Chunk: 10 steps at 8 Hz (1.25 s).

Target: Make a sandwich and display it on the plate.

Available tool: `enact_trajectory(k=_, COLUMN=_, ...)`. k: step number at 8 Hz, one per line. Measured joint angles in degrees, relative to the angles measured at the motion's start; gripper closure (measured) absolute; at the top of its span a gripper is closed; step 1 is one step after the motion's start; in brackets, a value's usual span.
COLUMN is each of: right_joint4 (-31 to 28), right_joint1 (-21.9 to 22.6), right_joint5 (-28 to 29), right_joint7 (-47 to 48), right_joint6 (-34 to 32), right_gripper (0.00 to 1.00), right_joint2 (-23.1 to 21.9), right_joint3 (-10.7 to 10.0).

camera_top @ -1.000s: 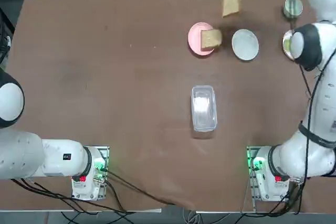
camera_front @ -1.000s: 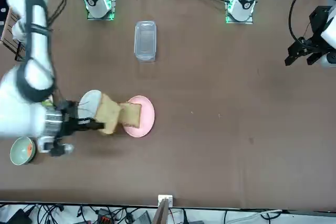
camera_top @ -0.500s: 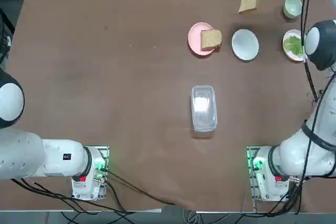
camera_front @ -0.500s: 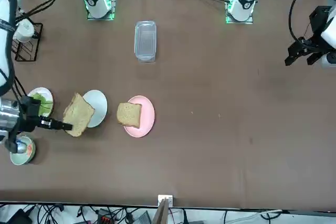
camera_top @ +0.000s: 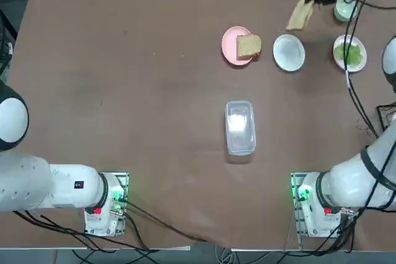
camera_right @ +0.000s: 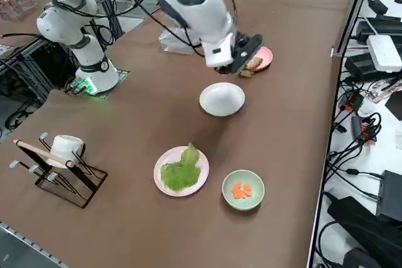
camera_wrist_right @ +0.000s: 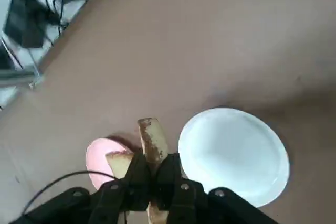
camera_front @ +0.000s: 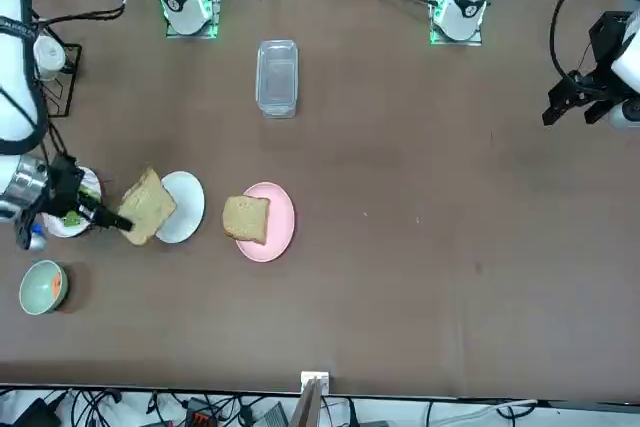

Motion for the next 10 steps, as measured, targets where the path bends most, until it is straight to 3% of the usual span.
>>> enact_trajectory(k=5, right_joint4=-10.98, right_joint1=-3.20, right_joint5=23.17, right_joint7=1.06, right_joint6=8.95, right_gripper=0.92, right_joint2=-1.14, right_joint3=-0.22)
enact_trajectory(k=8, right_joint4=-15.16, right_joint1=-3.49, right_joint5=30.08, right_joint7=0.87, right_joint6=10.77, right_gripper=0.92, right_joint2=-1.16, right_joint3=-0.05)
enact_trajectory(k=10, right_joint4=-17.01, right_joint1=-2.88, right_joint5=30.66, right_joint7=0.87, right_joint6=11.62, right_gripper=0.92, right_joint2=-1.08, right_joint3=0.31)
